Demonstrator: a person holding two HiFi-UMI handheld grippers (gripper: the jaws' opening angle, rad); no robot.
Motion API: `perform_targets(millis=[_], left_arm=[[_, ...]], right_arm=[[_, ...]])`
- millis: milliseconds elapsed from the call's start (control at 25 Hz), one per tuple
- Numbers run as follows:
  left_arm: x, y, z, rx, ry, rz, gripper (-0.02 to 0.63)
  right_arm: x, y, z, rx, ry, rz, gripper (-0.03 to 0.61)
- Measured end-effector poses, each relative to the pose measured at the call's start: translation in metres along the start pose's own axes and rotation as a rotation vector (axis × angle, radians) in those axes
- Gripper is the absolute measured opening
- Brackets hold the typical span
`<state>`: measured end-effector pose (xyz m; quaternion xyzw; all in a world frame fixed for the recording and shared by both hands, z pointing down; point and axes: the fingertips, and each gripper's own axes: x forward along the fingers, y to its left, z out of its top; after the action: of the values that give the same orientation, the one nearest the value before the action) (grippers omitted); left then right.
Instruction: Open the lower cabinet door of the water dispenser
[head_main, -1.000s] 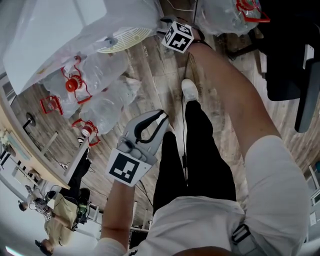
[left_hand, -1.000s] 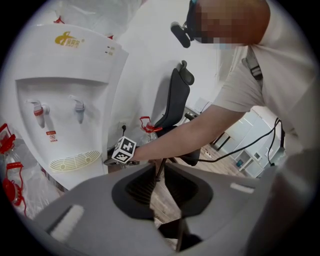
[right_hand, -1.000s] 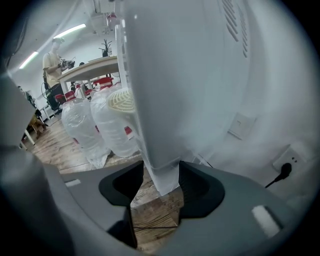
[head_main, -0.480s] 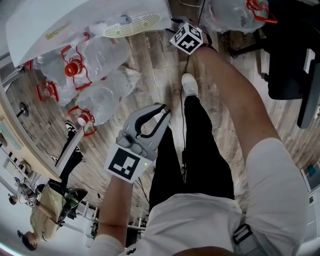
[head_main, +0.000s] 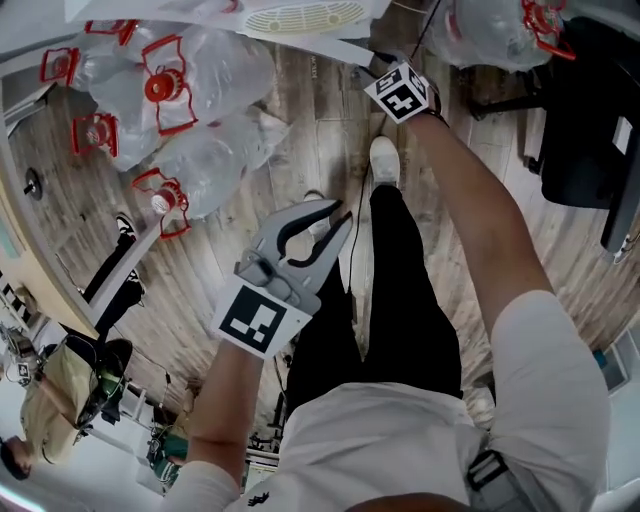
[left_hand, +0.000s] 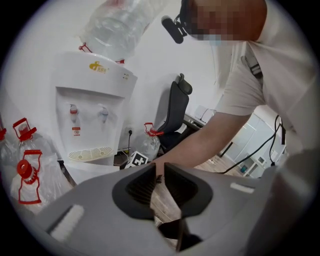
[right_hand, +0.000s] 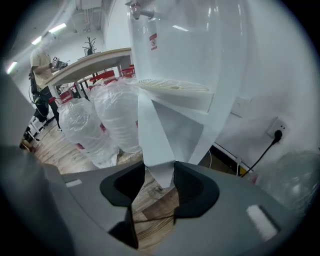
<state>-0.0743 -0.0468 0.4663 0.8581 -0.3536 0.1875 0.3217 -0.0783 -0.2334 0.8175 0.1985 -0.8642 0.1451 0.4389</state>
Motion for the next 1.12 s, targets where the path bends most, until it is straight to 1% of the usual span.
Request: perform_targets(millis=[120, 400, 680, 880, 1120], left_arm=[[-0.021, -0.003, -0.013, 0.004, -0.015, 0.01, 0.058], [-0.07, -0.003, -0.039, 0.007, -0.052, 0.037, 0.058], [-0.114, -0.001, -0.063, -0.012, -0.095, 0.072, 0.058], [-0.144, -0.001, -0.083, -0.033, -0.119, 0.089, 0.058], [-0.177, 0.008, -0.102, -0.065, -0.152, 0.126, 0.058]], right_arm=[[-0.003, 0.029, -0.007, 0.013, 0.013, -0.003, 0.178], [0.001, 0.095, -0.02, 0.08, 0.031, -0.003, 0.167], [0.004, 0.157, -0.01, 0.119, 0.05, 0.012, 0.158], [0.012, 0.196, -0.002, 0.103, 0.072, 0.035, 0.16], [0.025, 0.236, 0.012, 0.09, 0.072, 0.056, 0.16]])
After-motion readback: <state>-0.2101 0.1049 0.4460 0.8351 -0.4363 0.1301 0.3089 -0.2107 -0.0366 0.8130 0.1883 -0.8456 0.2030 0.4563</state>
